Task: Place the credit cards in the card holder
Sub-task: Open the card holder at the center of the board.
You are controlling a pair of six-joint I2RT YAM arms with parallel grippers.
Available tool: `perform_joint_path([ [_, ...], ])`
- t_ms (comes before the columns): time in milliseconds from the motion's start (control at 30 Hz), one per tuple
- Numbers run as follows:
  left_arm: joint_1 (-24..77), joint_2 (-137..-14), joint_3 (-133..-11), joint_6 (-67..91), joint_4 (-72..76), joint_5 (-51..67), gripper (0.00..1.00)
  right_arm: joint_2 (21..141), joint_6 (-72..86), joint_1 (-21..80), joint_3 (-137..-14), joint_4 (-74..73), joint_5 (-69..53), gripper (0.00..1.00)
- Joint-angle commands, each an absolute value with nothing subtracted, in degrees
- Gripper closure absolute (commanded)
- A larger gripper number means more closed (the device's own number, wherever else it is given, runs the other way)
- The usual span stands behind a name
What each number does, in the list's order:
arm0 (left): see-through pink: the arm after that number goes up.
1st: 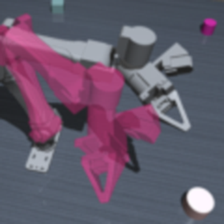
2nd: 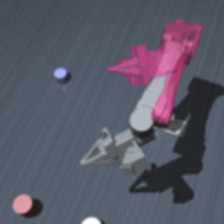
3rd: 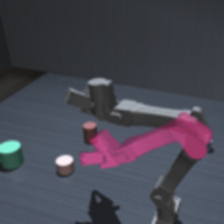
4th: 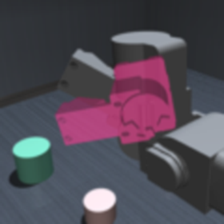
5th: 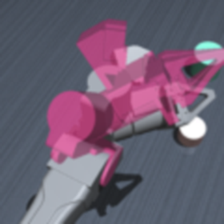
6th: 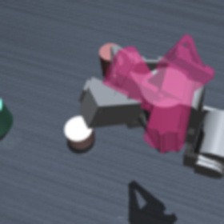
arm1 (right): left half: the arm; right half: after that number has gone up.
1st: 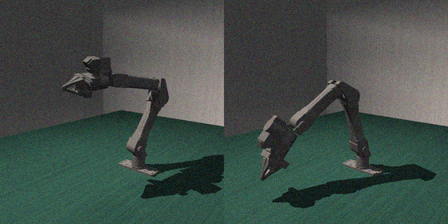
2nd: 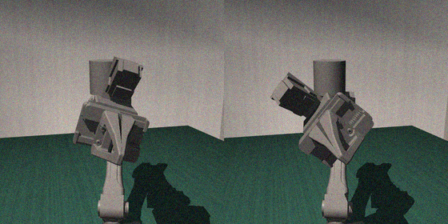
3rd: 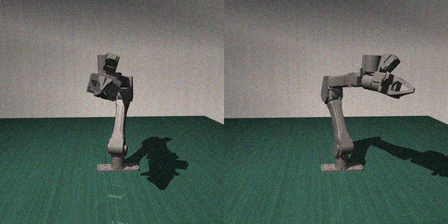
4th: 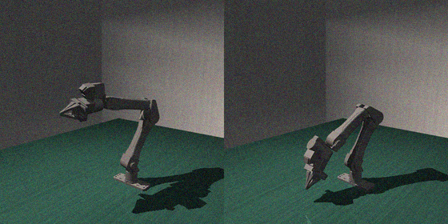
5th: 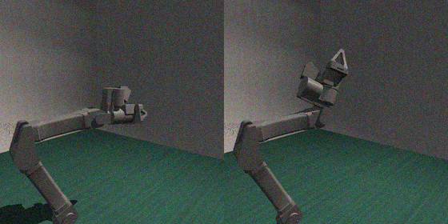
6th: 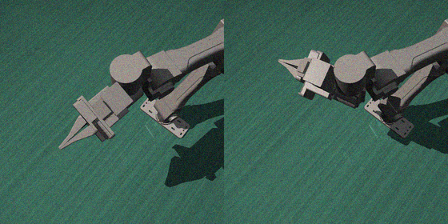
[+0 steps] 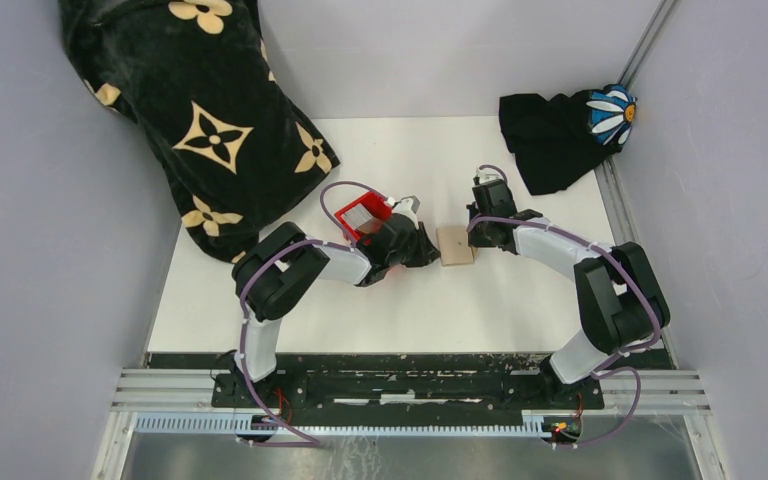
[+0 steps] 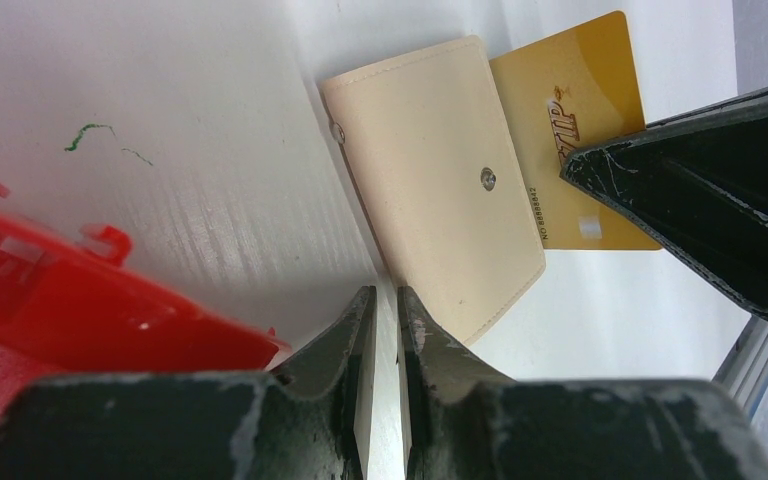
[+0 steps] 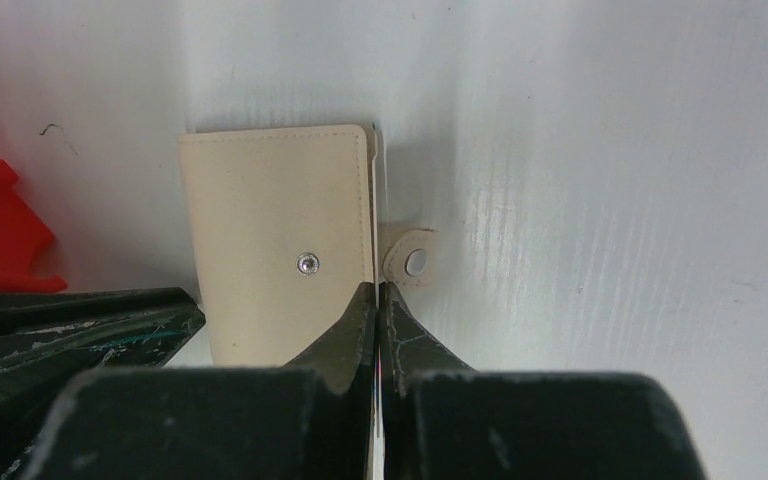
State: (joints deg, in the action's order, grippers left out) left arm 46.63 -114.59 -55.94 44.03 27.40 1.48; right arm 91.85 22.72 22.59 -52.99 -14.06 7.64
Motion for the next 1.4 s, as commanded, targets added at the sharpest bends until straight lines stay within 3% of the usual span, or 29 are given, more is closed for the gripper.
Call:
perform_joint_path([
  [0,46.84,-116.65,-56.35,40.69,23.56,-0.09,0.79,89.68,23.45,22.51,-53.30,-13.05,7.76,0.99],
  [1367,47.19,-117.22,-54.76,41.64,24.87,-0.26,0.79,87.63,23.94,22.59,-51.33,-12.58,9.17,0.99],
])
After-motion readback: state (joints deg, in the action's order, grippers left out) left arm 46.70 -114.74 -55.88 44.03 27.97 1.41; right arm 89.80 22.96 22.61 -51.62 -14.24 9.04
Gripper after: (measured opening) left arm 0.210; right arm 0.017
